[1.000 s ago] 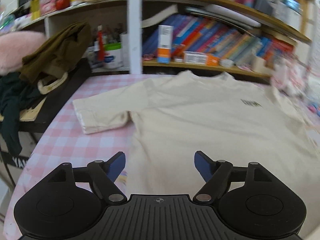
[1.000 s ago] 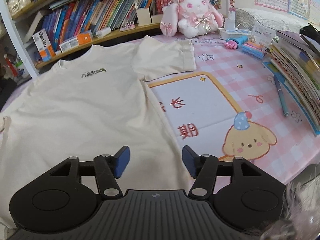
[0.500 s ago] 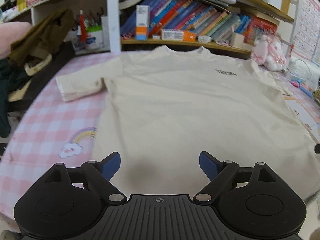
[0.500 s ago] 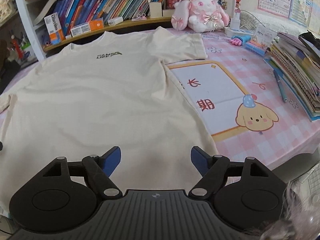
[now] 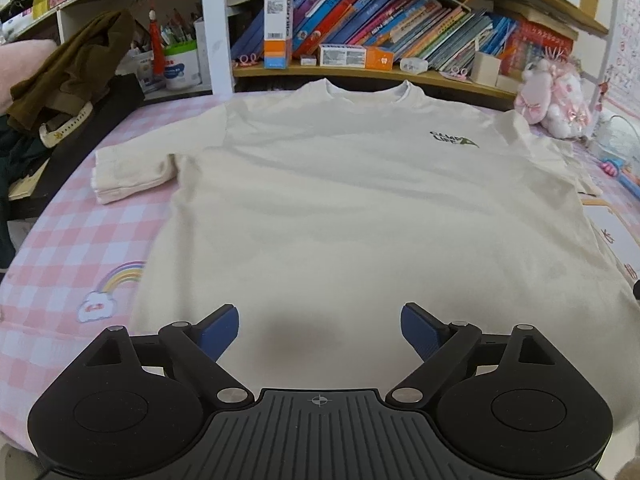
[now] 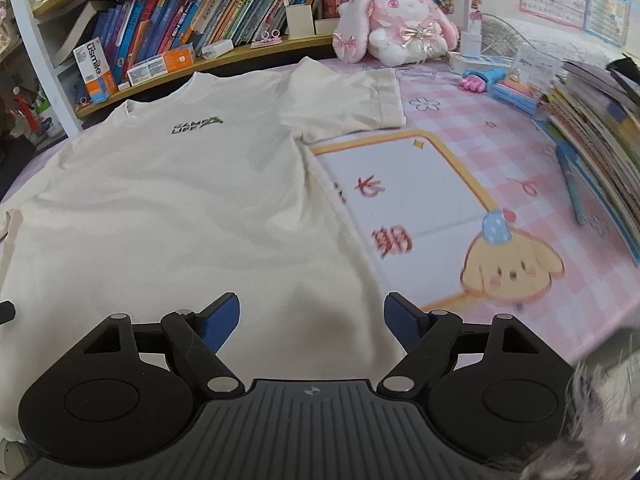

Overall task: Fold clothes
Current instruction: 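Move the open right tool over the sleeve nearest it, then grasp the sleeve with the right tool and fold it over the shirt body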

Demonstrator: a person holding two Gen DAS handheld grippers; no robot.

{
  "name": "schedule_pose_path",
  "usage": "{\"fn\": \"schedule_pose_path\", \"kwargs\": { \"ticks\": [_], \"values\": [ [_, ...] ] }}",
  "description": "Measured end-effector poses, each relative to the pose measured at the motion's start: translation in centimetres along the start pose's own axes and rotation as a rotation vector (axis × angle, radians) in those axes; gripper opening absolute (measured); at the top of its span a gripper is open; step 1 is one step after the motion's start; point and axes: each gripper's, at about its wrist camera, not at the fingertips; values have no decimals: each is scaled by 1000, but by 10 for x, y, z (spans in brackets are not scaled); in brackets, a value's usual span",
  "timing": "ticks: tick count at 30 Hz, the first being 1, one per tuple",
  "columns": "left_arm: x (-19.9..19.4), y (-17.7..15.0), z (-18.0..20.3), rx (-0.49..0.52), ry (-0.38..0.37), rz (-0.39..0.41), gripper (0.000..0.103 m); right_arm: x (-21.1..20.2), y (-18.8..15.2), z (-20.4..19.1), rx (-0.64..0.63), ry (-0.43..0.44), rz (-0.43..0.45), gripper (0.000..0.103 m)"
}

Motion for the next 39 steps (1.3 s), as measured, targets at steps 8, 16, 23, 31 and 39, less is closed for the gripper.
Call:
{"fn": "schedule_pose_path", "kwargs": {
  "ticks": [8, 16, 23, 31, 39],
  "values": [
    [16, -3, 76, 59, 52, -23, 91, 39, 43, 67, 41, 125, 8, 67],
    [20, -14, 112, -11, 147, -53, 91, 89, 76, 143, 220, 316, -23, 44],
    [23, -27, 123, -56, 237, -103, 91, 131, 105, 179, 293, 371, -32, 42],
    [22, -30, 127, -115, 300, -110, 95, 170, 138, 183, 236, 336, -35, 34],
    [21, -32, 132, -142, 321, -106, 95, 176, 151, 160, 58, 253, -10, 22]
  ]
}}
Point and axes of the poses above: each gripper's, at about its wrist camera, not at the fingertips, and x roughly the way its jaws point, z to its right, y to its top, and after that the axes turned 10 degrees about -x, right-handed
